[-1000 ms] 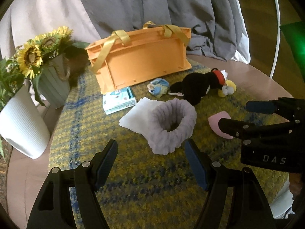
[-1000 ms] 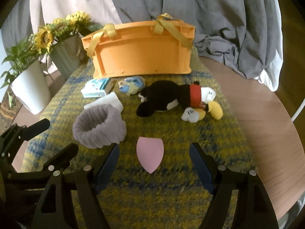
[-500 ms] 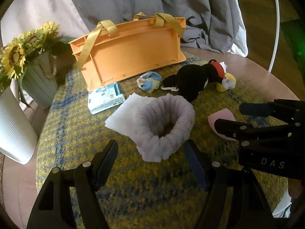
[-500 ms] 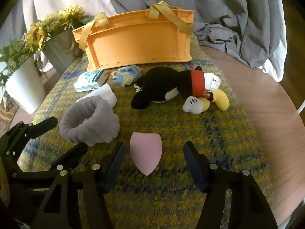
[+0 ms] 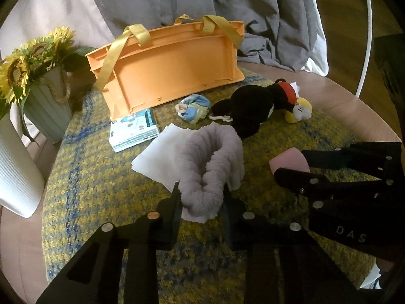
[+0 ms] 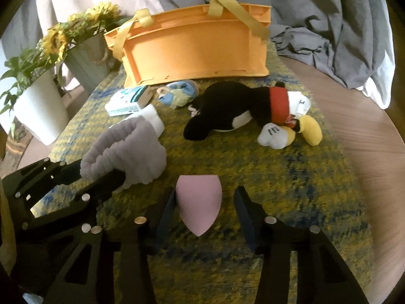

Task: Organize soft objects
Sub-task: 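Grasp the lavender headband with the left tool while the right tool grasps the pink sponge, then lift and carry the headband and sponge over the orange crate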

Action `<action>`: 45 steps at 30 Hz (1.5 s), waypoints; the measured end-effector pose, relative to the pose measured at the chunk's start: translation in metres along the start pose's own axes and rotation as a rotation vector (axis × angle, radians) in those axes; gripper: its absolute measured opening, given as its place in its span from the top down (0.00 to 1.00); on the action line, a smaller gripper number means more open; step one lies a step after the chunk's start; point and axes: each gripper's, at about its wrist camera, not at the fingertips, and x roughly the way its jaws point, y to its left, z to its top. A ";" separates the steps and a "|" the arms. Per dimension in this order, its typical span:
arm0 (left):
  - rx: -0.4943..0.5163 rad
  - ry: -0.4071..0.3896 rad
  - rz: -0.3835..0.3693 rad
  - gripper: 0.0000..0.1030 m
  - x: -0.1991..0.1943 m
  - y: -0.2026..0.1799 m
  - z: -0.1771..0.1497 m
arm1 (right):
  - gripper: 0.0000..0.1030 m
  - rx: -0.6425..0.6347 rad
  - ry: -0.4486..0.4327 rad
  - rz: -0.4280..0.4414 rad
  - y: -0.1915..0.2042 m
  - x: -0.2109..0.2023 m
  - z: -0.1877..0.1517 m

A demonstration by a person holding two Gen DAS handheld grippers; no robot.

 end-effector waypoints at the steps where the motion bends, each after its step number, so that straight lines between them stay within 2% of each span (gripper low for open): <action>1: -0.003 0.001 0.003 0.75 -0.001 -0.001 0.000 | 0.64 -0.009 -0.002 0.007 0.001 0.000 0.000; 11: -0.095 -0.006 0.045 0.76 -0.021 -0.011 0.005 | 0.64 -0.047 -0.026 0.042 -0.008 -0.019 0.006; 25: -0.198 -0.092 0.095 0.76 -0.061 -0.023 0.029 | 0.64 -0.097 -0.132 0.074 -0.022 -0.070 0.030; 45: -0.185 -0.266 0.170 0.76 -0.103 -0.006 0.079 | 0.64 -0.097 -0.321 0.069 -0.023 -0.113 0.080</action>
